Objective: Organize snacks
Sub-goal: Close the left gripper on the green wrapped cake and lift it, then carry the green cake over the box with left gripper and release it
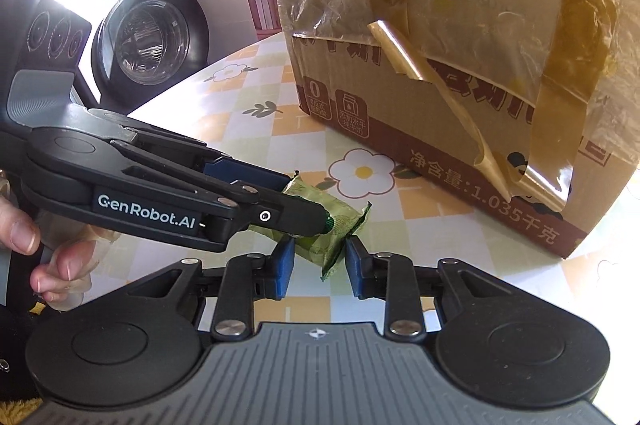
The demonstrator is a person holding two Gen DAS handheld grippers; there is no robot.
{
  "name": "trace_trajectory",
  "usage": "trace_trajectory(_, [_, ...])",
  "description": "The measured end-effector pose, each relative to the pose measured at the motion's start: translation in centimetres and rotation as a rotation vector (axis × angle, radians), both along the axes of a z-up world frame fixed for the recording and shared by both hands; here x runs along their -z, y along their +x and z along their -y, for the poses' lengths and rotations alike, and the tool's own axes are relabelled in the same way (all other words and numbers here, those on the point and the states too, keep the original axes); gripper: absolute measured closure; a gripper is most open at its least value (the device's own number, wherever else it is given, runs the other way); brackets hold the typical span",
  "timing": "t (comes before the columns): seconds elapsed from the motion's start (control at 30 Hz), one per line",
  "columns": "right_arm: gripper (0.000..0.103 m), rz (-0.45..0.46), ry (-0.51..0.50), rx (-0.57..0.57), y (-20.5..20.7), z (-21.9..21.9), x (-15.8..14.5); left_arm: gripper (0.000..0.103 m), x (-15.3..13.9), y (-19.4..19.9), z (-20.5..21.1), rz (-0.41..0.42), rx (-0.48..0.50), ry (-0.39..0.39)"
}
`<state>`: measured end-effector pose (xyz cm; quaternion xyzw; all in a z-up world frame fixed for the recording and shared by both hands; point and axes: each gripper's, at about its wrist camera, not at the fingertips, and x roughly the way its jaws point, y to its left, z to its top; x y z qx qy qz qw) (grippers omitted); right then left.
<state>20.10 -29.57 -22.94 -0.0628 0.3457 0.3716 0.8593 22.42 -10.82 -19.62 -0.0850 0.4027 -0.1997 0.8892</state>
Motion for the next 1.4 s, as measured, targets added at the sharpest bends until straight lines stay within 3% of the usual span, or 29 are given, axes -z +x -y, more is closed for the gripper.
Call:
trace_trajectory(0.33, [0.074, 0.164, 0.044, 0.0, -0.8, -0.2, -4.7, 0.063, -5.9, -0.2, -0.8, 0.116, -0.041, -0.004])
trace_trajectory(0.57, [0.074, 0.317, 0.078, 0.027, -1.2, 0.4, -9.1, 0.063, -11.7, 0.5, -0.5, 0.26, -0.04, -0.014])
trace_trajectory(0.9, [0.074, 0.467, 0.102, 0.104, 0.7, 1.5, -15.4, 0.063, -18.5, 4.2, 1.2, 0.431, -0.003, -0.024])
trace_trajectory(1.07, [0.074, 0.467, 0.075, 0.147, 3.5, 1.7, -16.6, 0.063, -20.0, 7.0, 2.7, 0.438, 0.009, 0.001])
trace_trajectory(1.2, [0.074, 0.407, 0.093, 0.19, 6.3, 1.7, -16.7, 0.063, -19.2, 8.8, 2.4, 0.398, 0.014, 0.008])
trace_trajectory(1.4, [0.073, 0.365, 0.035, 0.252, 7.6, 1.1, -15.9, 0.06, -18.7, 9.4, 1.0, 0.366, -0.032, 0.002])
